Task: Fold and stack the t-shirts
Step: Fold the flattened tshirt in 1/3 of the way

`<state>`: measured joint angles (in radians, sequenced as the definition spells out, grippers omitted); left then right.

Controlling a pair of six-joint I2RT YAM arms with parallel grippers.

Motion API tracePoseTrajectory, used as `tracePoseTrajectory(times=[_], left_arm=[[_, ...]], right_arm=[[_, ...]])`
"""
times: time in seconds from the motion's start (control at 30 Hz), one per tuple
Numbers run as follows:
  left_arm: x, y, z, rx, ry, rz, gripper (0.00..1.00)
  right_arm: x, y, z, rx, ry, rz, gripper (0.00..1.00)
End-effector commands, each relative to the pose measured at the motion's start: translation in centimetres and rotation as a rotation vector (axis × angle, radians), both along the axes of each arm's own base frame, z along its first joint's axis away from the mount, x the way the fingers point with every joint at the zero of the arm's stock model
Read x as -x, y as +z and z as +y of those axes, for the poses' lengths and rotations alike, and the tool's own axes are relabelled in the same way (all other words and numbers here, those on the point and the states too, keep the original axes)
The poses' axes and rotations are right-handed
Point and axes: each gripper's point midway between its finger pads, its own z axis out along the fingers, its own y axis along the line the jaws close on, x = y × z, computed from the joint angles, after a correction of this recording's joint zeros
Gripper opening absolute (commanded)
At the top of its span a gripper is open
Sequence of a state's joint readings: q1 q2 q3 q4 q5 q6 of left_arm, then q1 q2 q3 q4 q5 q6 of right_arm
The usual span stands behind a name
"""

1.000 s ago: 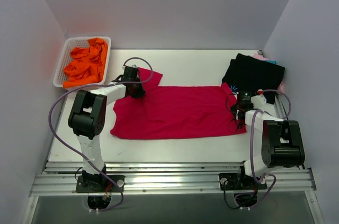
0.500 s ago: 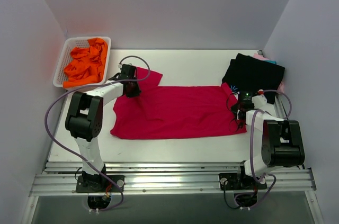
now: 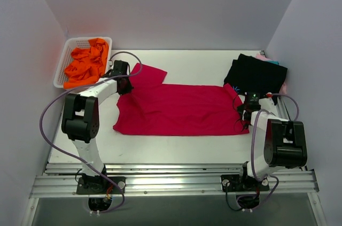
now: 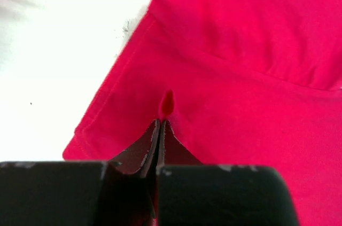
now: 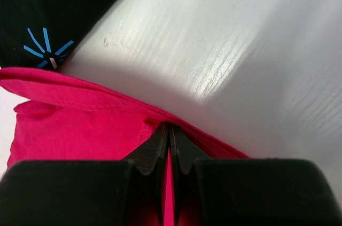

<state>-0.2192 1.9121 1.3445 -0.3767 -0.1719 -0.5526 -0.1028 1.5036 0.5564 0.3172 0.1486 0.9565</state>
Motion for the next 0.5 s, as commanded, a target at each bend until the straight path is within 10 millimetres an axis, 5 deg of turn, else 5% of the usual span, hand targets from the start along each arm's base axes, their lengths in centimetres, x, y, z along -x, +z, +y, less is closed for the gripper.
tracePoseTrajectory(times=[0.0,0.13,0.27,0.33,0.37,0.47], left_arm=[[-2.2,1.1,1.1,-0.032,0.023,-0.032,0.02],[-3.3,1.0,1.5,-0.044,0.036,-0.022,0.06],[-4.5,1.3,-0.2,0.024,-0.003,-0.053,0.71],[-4.9,2.8,-0.5,0.045,0.002,-0.096,0.78],[-5.0,3.2,-0.5,0.047,0.005,-0.120,0.80],[-4.4,6.1,0.3,0.049,0.044,-0.198,0.81]], right_arm=[[3.9,-3.6,-0.6,-0.008,-0.034,0.175,0.00],[4.0,-3.6,-0.7,-0.015,-0.041,0.172,0.00],[3.6,-3.3,-0.6,-0.010,-0.025,0.160,0.00],[3.3,-2.8,-0.7,-0.005,-0.018,0.143,0.01],[3.0,-2.1,-0.7,0.003,-0.015,0.122,0.05],[2.9,-0.5,-1.1,0.037,-0.018,0.089,0.45]])
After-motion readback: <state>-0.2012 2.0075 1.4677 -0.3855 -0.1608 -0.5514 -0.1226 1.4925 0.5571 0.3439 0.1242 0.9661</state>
